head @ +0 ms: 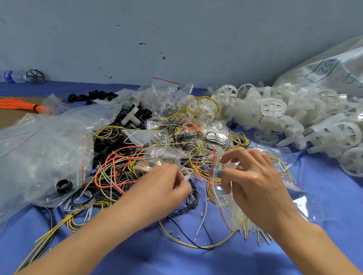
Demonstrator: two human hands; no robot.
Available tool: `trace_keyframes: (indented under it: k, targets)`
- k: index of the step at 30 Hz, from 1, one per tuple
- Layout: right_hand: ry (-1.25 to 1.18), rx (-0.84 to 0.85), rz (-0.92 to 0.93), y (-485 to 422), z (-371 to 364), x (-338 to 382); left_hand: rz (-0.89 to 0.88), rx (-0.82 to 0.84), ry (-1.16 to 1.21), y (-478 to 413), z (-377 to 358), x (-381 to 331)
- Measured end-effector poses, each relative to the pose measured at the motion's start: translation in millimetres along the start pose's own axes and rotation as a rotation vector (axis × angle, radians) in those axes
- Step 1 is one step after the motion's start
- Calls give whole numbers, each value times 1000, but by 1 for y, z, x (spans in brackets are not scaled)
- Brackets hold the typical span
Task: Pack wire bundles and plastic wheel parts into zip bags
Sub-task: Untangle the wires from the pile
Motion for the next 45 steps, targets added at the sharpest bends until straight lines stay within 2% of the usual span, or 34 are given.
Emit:
trace_keyframes:
  k: [3, 10, 13, 17, 20, 22, 26, 28, 31, 33, 36, 38, 40, 45]
  targets:
    - [-70, -28, -44, -6, -1, 3, -35, -30, 170, -2, 28, 6]
    - [-367, -185, -195, -35, -7, 14, -142, -361, 395, 7, 77, 19]
    - [-442, -220, -265, -52, -5, 23, -158, -393, 521, 9, 84, 18]
    - [-165, -140, -255, -71, -2, 35, -193, -340, 538, 9, 79, 13]
    - [-56, -11, -196, -80, -4, 43, -237, -310, 583, 10, 71, 9]
    - [-87, 18, -173, -80, -8, 45, -269, -325, 543, 10, 68, 9]
    - [-314, -11, -316, -71, -8, 28, -265, -256, 394, 4, 63, 21]
    - [-361, -64, -357, -67, -4, 21, -188, -237, 255, -1, 58, 34]
    - [-430, -90, -393, -66, -4, 18, 32, -410, -14, -6, 61, 51]
    - [-415, -62, -393, -66, -7, 18, 114, -472, 145, -5, 71, 54]
    - [-398, -31, -353, -66, -7, 22, -21, -435, 381, 1, 82, 36]
    - [-397, -15, -315, -67, -6, 28, -150, -275, 371, 9, 74, 17]
    - [-403, -9, -285, -68, -5, 35, -218, -200, 289, 16, 61, 5]
    - [-260, 114, -241, -65, -2, 42, -237, -277, 269, 14, 60, 7]
Point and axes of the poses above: each hand's wrist, its own y-axis away from the middle knuckle, its own z-axis out of the back of the hand, x = y × z, the point moved 4 cm from there along -y, towards the middle knuckle, and after that the axes turned 13 degrees about z, right-handed, at the moved point
